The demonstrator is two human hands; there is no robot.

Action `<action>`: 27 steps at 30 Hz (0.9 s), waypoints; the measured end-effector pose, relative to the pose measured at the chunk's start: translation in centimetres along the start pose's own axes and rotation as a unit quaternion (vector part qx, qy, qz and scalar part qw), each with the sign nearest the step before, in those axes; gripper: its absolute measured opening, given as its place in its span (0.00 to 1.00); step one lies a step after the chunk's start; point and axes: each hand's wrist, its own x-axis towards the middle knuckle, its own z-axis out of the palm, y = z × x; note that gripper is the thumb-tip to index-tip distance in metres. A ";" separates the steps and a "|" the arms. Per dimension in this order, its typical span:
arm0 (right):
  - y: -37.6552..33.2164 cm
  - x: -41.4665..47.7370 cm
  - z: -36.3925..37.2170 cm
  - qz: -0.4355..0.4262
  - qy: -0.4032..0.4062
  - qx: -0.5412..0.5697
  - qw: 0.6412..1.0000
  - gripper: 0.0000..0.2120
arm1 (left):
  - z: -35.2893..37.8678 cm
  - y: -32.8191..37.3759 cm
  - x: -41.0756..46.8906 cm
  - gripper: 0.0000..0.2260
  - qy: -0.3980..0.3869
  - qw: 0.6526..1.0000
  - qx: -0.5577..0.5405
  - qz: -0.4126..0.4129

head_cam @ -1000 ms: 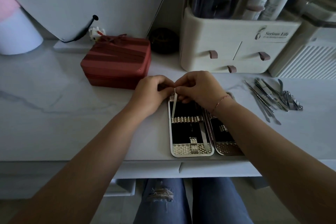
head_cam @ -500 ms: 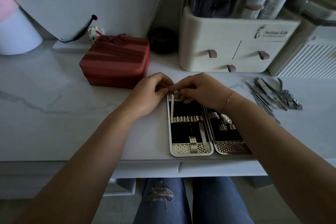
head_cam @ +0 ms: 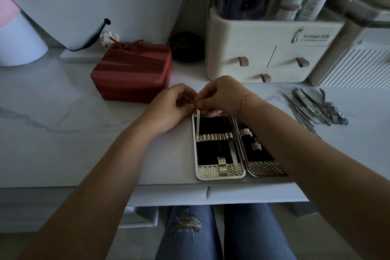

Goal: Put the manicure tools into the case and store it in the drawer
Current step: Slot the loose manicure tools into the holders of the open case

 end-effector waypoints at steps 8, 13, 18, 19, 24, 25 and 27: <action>-0.3 0.1 -0.7 0.012 0.016 0.001 1.000 0.05 | 0.1 -0.2 0.1 0.12 0.002 1.000 -0.028 0.000; -0.5 -1.1 0.0 0.025 0.018 -0.102 0.994 0.09 | 0.0 -0.2 0.1 0.13 -0.018 0.999 -0.036 -0.001; -0.8 -1.3 0.3 0.071 -0.004 -0.099 0.993 0.10 | -0.3 -0.2 0.0 0.16 -0.059 0.997 -0.044 -0.008; -0.9 -1.3 0.4 0.080 -0.014 -0.088 0.993 0.09 | -0.3 -0.2 0.0 0.16 -0.061 0.997 -0.040 -0.007; -1.2 -1.4 0.3 0.124 -0.050 -0.016 0.991 0.10 | -0.5 -0.1 -0.3 0.17 -0.071 0.997 -0.037 -0.001; -1.2 -1.4 0.2 0.134 -0.053 -0.008 0.989 0.11 | -0.6 -0.1 -0.3 0.18 -0.075 0.997 -0.035 -0.002; -1.2 -1.3 0.4 0.148 -0.053 0.004 0.988 0.11 | -0.8 -0.1 -0.3 0.19 -0.087 0.996 -0.033 -0.003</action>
